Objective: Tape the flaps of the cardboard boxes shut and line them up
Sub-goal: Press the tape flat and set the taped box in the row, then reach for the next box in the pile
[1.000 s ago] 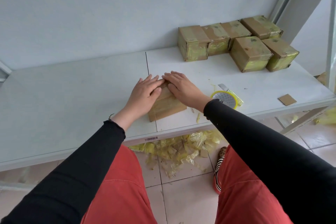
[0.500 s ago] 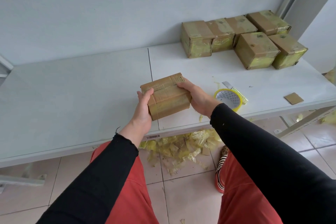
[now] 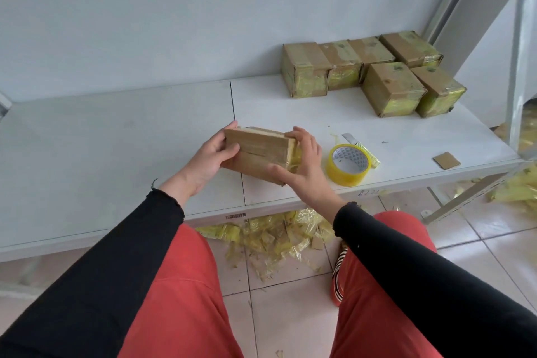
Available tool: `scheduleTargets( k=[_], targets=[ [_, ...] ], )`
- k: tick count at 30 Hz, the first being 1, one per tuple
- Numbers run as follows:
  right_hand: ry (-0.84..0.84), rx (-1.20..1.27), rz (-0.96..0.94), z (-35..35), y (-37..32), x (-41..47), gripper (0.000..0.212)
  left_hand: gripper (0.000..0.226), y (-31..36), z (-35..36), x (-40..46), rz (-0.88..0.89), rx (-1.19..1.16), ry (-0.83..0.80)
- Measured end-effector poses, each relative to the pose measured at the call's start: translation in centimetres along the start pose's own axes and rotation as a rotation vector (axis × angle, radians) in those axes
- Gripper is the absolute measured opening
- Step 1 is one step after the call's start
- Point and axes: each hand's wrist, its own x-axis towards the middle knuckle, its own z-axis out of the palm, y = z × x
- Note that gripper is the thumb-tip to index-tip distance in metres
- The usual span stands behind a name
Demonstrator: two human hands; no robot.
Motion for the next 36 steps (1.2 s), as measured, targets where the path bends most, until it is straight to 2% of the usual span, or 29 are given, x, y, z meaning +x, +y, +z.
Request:
scheduleTargets(
  k=[2,5,7,10,13,16,18,21,27,30,33,35,36],
  targets=[
    [0.037,-0.096,-0.060,0.8,0.2,-1.8,0.067,0.054,-0.3,-0.5,0.2,0.024,0.055,0.026],
    [0.007,-0.182,-0.124,1.7,0.5,-2.9,0.045,0.059,-1.3,-0.2,0.1,0.021,0.113,0.076],
    [-0.004,-0.206,-0.127,1.9,0.6,-3.0,0.036,0.058,-1.7,0.7,0.0,-0.046,0.059,0.145],
    [0.008,-0.076,-0.048,1.4,0.4,-2.5,0.034,0.053,-1.2,2.8,-0.6,-0.130,-0.087,0.373],
    [0.070,0.202,0.174,0.6,0.3,-1.8,0.050,0.060,-0.7,5.8,-2.2,-0.154,-0.200,0.491],
    [-0.002,0.357,0.371,0.9,0.5,-1.3,0.057,0.073,-0.8,9.3,-3.9,-0.212,-0.358,0.449],
    [-0.083,0.390,0.400,1.6,0.8,-1.5,0.052,0.060,-1.1,10.9,-4.0,-0.227,-0.437,0.464],
    [-0.085,0.380,0.362,1.6,0.8,-1.3,0.046,0.036,-0.7,11.2,-3.4,-0.193,-0.441,0.507],
    [0.062,0.190,0.188,-2.6,0.0,3.5,0.053,0.031,3.5,10.5,0.3,0.097,-0.220,0.401],
    [0.134,0.141,0.181,-6.4,0.1,7.0,0.054,0.029,6.6,10.8,4.3,0.213,-0.172,0.243],
    [0.216,0.108,0.217,-10.1,1.3,9.8,0.051,0.056,7.9,12.3,8.4,0.120,-0.117,0.120],
    [0.279,0.141,0.255,-12.1,2.5,10.9,0.046,0.060,8.1,14.1,10.9,0.079,-0.110,0.110],
    [0.321,0.153,0.281,-12.9,3.2,11.3,0.040,0.055,8.0,15.1,12.0,0.058,-0.111,0.105]
  ],
)
